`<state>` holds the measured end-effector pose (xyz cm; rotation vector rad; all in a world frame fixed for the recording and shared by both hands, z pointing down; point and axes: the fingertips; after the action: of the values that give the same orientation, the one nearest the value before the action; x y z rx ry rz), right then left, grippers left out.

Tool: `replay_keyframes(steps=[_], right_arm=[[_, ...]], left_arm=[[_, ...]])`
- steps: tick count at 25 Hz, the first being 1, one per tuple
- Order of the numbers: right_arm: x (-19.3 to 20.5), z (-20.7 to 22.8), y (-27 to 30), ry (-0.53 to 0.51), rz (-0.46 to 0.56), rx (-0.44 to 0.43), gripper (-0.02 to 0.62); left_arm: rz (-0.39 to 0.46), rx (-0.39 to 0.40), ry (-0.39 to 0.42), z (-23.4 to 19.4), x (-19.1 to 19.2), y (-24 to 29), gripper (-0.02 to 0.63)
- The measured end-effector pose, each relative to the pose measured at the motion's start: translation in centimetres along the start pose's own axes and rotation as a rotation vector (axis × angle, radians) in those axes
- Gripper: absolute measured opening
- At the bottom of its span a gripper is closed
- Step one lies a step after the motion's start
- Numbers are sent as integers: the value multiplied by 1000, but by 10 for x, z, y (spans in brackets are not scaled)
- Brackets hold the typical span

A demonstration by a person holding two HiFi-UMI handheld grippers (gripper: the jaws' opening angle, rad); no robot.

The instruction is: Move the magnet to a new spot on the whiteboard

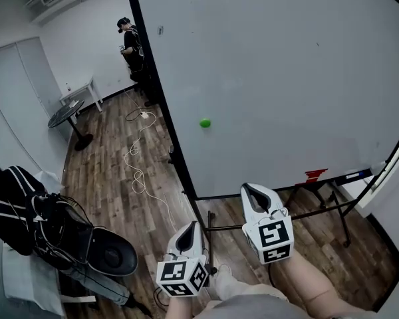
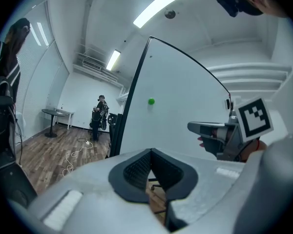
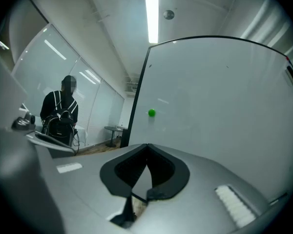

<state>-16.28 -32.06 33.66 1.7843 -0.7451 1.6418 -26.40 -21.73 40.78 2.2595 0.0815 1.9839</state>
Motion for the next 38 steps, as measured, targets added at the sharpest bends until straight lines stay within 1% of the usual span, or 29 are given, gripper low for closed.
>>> replay_keyframes(steps=[3, 5, 9, 12, 16, 20, 26, 33, 38], right_arm=[[33, 7, -34, 35, -25, 5, 2], [49, 13, -51, 52, -32, 10, 2], [51, -15, -97, 80, -28, 32, 2], [61, -2, -116, 106, -34, 54, 2], [77, 17, -129, 124, -42, 77, 2], [86, 31, -135, 143, -47, 82, 2], [92, 31, -129, 145, -32, 61, 2], [84, 21, -132, 149, -10, 52, 0], [83, 19, -134, 157, 1, 62, 0]], left_arm=[[2, 24, 5, 27, 17, -6, 5], [4, 43, 10, 41, 24, -5, 5], [16, 83, 18, 48, 26, -49, 5], [3, 104, 23, 65, 35, -50, 5], [-23, 112, 29, 78, 49, -42, 5], [-32, 114, 36, 91, 52, -34, 5], [-33, 115, 34, 92, 59, -23, 4], [-29, 107, 28, 86, 53, -31, 5], [-30, 102, 22, 84, 54, -33, 5]])
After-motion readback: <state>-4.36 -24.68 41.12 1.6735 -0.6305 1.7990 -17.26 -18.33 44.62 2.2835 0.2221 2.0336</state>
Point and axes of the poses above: the fingertips, and each gripper's own axes: y forward along the fingers, z to its right, x out of its underside, and after that the axes turned 6 degrees about y, right-handed
